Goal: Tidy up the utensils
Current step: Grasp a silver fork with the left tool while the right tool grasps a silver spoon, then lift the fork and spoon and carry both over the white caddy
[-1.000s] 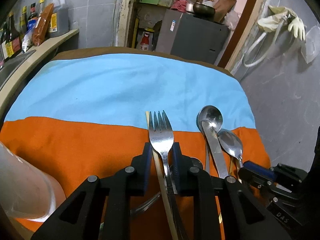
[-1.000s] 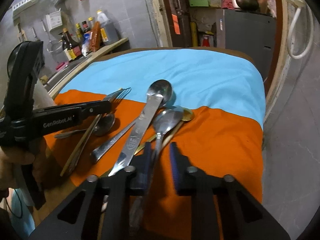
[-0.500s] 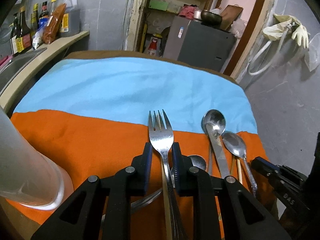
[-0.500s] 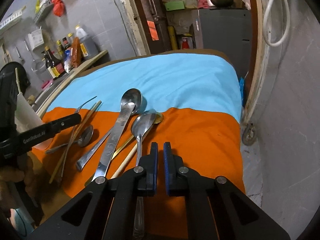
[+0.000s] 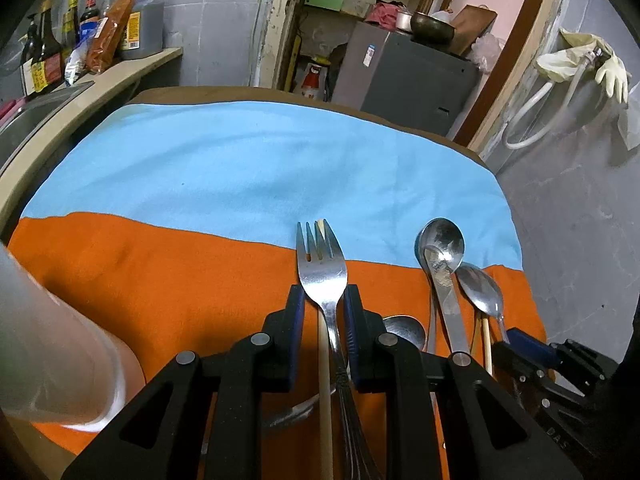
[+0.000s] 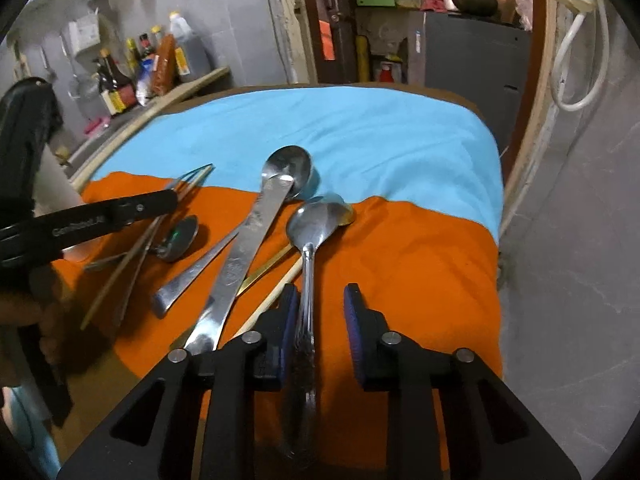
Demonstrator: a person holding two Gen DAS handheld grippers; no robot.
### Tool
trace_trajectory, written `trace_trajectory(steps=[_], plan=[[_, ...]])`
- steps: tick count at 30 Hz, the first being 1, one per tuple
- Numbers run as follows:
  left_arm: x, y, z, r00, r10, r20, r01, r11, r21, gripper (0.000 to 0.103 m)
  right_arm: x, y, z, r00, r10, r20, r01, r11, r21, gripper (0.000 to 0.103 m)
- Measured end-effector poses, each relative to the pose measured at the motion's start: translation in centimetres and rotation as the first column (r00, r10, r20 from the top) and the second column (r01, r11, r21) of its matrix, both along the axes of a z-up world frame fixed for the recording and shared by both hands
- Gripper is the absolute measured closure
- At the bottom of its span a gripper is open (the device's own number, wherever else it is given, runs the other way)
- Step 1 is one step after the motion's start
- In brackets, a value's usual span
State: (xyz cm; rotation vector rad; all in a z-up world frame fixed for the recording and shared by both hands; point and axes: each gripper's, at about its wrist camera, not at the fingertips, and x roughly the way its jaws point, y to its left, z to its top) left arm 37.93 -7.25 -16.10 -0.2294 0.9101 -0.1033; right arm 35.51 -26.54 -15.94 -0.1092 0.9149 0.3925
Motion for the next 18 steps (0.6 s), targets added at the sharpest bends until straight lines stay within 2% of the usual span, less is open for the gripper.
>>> trace_trajectory(steps=[4,8,10,11,12,18], plan=[[0.8,-0.4,-0.4,0.999,-0.009,-0.033,0.009,1.0,0.014,0.086,0.7,1.0,-0.1,1.0,-0.015,0.014,0.016,0.997,-0.069,0.084],[1.2,-0.3,-0.5,0.999,-0.01,-0.041,0.011,1.0,0.016,0.086,1.8,1.5,-0.1,0.999,-0.034,0.006,0.034,0.996,-0.082,0.083],[1.2,-0.2,-0.4,0.999,-0.011,-0.031,0.012,1.0,0.015,0.089,2.1,1.5,0.0,0.999,-0.037,0.004,0.037,0.996,-0.077,0.086],[1.1,-0.2,-0.3,1.0,-0.01,-0.026,0.01,1.0,0.014,0.089,2.1,1.4,0.0,0.999,-0.036,0.003,0.036,0.997,-0.07,0.095],[1.0,-0.2,-0.3,1.0,-0.008,-0.022,0.008,1.0,0.013,0.089,2.1,1.4,0.0,0.999,-0.038,0.002,0.038,0.997,-0.064,0.097],[-0.4,-0.3,0.1,0.999,-0.01,0.036,0.009,0.999,0.034,0.089,1.5,0.0,0.4,0.998,-0.064,0.0,0.064,0.998,0.018,0.098]])
